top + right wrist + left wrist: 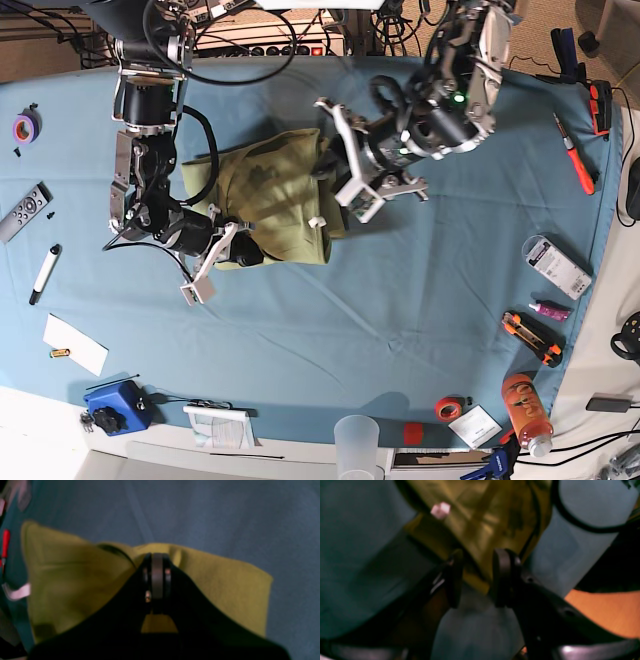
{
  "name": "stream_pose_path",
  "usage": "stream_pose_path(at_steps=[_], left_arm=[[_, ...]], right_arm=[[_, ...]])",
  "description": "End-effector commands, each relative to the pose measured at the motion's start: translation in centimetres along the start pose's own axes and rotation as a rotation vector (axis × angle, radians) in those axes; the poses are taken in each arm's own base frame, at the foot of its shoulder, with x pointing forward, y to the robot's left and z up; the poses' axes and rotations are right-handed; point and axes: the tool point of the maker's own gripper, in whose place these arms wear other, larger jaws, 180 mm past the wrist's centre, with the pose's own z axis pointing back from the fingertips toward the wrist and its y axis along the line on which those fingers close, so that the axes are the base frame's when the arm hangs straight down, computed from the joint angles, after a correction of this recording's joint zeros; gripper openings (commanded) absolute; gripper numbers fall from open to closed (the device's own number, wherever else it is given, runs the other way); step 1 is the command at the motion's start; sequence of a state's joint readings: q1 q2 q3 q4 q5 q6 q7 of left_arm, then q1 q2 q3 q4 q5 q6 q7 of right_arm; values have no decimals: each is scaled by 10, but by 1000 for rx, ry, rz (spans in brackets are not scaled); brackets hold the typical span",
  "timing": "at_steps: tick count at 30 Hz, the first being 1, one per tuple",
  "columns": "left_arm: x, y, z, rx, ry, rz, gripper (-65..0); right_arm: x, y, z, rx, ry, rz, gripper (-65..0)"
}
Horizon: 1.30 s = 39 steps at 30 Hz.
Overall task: Layout the t-shirt on the table in an organized manner, then fold the t-shirt properly
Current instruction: 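Grasp the bundle edge with the left gripper and fold it over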
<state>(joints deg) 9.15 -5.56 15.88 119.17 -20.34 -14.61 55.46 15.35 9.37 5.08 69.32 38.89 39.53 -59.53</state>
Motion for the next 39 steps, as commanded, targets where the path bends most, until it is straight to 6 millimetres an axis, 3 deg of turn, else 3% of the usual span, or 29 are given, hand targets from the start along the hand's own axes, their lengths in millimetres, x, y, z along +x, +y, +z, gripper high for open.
stream_pose_path(at_steps=[1, 6, 12, 15, 25, 30, 32, 36, 39], left_arm=[[20, -5, 0, -8, -67, 2, -461], [37, -8, -3, 10, -130, 20, -461], [37, -2, -3, 44, -127, -3, -461], [37, -2, -3, 44, -126, -3, -461], [25, -6, -4, 35, -88, 10, -441], [25, -12, -4, 7, -90, -32, -441], [23, -13, -4, 3, -86, -31, -388], [31, -8, -3, 38, -154, 39, -199], [26, 6, -8, 135, -140, 159, -193]], right_arm=[[12, 3, 1, 9, -18, 27, -650], [12, 15, -4, 47, -15, 14, -650], [41, 50, 10, 169, -91, 36, -650], [40, 55, 8, 174, -84, 52, -650], [15, 32, -10, -7, 18, 208, -650], [20, 33, -10, -7, 6, 217, -650], [29, 33, -7, -13, -9, 236, -650], [59, 39, 10, -62, -70, 330, -650], [84, 38, 34, -147, -118, 416, -650]])
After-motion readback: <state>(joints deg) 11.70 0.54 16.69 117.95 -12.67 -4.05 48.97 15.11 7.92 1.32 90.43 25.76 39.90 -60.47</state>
